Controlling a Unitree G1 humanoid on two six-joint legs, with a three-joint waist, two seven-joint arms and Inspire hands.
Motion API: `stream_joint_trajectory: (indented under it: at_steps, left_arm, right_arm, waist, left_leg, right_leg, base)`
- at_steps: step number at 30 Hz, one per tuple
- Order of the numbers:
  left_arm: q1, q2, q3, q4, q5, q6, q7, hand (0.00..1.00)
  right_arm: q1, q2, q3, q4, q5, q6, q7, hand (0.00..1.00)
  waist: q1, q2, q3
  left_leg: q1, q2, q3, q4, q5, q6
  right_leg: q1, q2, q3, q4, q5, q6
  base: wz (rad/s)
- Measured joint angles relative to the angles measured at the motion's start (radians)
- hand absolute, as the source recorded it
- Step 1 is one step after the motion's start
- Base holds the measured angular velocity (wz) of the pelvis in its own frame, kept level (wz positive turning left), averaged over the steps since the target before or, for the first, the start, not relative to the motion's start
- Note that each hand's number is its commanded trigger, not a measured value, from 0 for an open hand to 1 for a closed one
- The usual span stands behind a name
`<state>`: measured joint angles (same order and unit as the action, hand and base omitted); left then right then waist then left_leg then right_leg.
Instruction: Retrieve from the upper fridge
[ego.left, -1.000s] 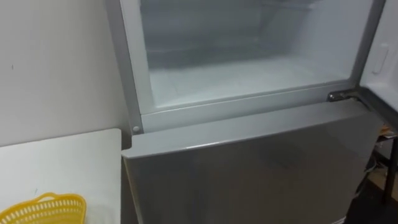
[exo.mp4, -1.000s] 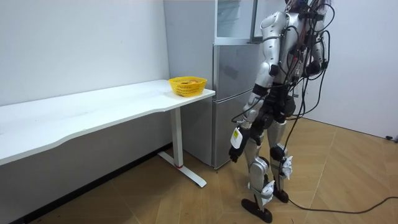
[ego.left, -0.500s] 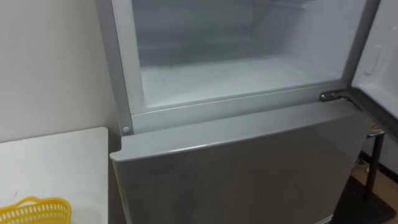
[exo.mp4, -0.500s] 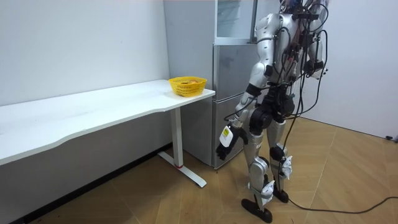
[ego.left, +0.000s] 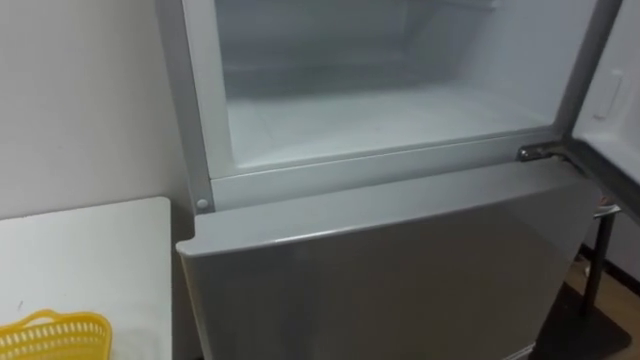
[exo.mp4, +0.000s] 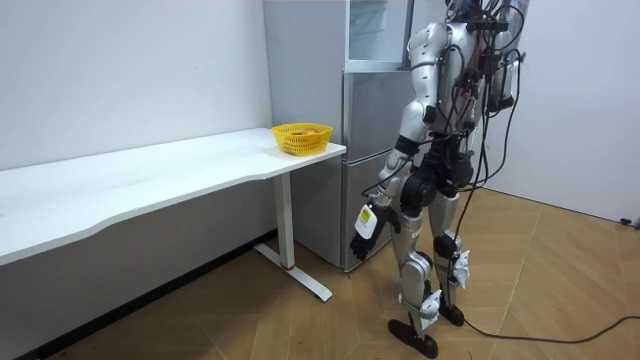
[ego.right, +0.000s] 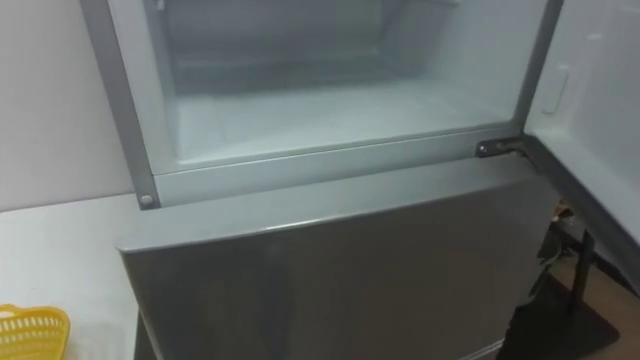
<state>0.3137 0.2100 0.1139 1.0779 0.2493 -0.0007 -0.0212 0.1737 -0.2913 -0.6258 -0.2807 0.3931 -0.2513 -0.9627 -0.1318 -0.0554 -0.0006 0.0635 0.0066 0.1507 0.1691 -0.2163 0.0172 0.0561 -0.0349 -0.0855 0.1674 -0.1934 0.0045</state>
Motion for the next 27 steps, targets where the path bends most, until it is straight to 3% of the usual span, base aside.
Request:
stream_joint_trajectory:
  at_steps: [6, 12, 17, 27]
  left_arm:
    - [-0.002, -0.003, -0.002, 0.024, 0.004, 0.004, 0.005, 0.0]
    - [0.01, -0.007, 0.0, 0.024, 0.028, 0.002, -0.033, 0.0]
    - [0.009, -0.006, 0.002, 0.024, 0.027, 0.001, -0.032, 0.0]
    - [0.008, -0.007, 0.0, 0.03, 0.028, -0.007, -0.032, 0.0]
  right_arm:
    - [-0.004, -0.001, 0.064, -0.026, -0.202, 0.022, 0.045, 0.0]
    - [-0.01, -0.025, 0.104, -0.114, -0.325, 0.034, 0.179, 0.0]
    - [-0.01, -0.033, 0.106, -0.118, -0.425, 0.041, 0.233, 0.0]
    - [-0.063, -0.035, 0.154, -0.15, -0.474, 0.058, 0.246, 0.0]
  waist:
    - [0.031, -0.002, 0.0031]
    - [0.036, -0.005, 0.004]
    - [0.043, -0.007, 0.0047]
    - [0.057, -0.012, 0.0043]
  left_leg:
    - [0.002, 0.001, -0.001, -0.001, 0.0, 0.0]
    - [0.007, 0.001, -0.001, 0.003, 0.0, 0.0]
    - [0.02, -0.002, -0.001, -0.001, 0.0, 0.001]
    - [0.018, 0.0, -0.002, 0.003, 0.0, 0.001]
  right_leg:
    - [0.012, -0.001, -0.005, 0.005, 0.0, 0.0]
    - [0.012, -0.002, -0.009, 0.006, 0.0, 0.0]
    - [0.028, -0.004, -0.009, 0.007, 0.0, 0.001]
    - [0.026, -0.004, -0.015, 0.017, 0.0, 0.001]
  base:
    - [0.0]
    - [0.0]
    - [0.0]
    - [0.0]
